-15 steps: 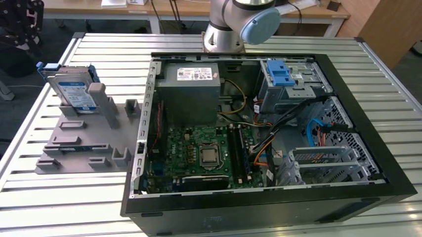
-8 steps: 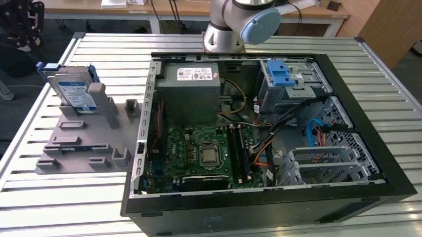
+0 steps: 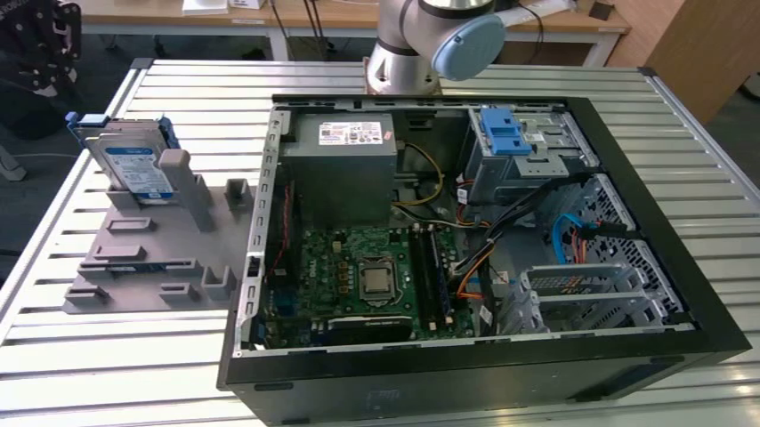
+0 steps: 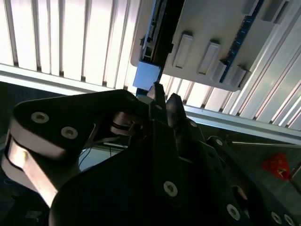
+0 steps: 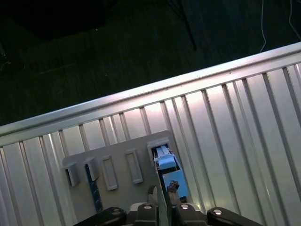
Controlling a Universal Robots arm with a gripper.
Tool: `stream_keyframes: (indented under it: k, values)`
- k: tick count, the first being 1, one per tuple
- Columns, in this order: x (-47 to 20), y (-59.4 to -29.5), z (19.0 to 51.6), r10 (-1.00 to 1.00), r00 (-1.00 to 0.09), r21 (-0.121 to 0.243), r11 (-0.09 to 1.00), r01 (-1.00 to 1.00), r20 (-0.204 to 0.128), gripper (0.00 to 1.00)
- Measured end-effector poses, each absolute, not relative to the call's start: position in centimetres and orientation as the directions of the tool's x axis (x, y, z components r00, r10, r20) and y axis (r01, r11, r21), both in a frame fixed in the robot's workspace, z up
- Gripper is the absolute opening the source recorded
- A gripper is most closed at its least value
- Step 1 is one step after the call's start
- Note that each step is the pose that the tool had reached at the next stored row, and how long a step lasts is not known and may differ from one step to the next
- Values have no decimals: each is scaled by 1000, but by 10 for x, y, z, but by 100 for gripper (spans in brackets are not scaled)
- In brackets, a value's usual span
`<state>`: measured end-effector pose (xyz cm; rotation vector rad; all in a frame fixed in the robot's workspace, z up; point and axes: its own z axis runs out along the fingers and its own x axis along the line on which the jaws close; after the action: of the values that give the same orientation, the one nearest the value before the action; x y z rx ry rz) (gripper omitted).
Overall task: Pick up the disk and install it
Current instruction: 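Pick up the disk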
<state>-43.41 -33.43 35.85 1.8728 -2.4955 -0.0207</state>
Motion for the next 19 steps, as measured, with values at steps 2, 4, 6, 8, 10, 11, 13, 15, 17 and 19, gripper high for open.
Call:
stream_keyframes:
  k: [2,4,6,8,10,11,13,15,17,19]
  values:
    - [-434,-333,358,-963,-270,23,270,-963,9,29]
    - [-434,-333,357,-968,-251,23,251,-968,9,35]
    - [-434,-333,356,-976,-217,24,217,-976,9,47]
    - [-434,-333,355,-983,-182,23,182,-983,9,53]
    - [-434,-333,353,-987,-159,23,159,-987,10,59]
    - [-434,-333,352,-988,-153,23,154,-988,13,59]
    - [-434,-331,350,-989,-146,20,146,-989,19,59]
    - [-434,-330,348,-990,-137,19,137,-990,22,59]
    - [-434,-330,346,-992,-121,18,122,-992,23,59]
    - [-434,-330,344,-994,-107,17,107,-994,23,59]
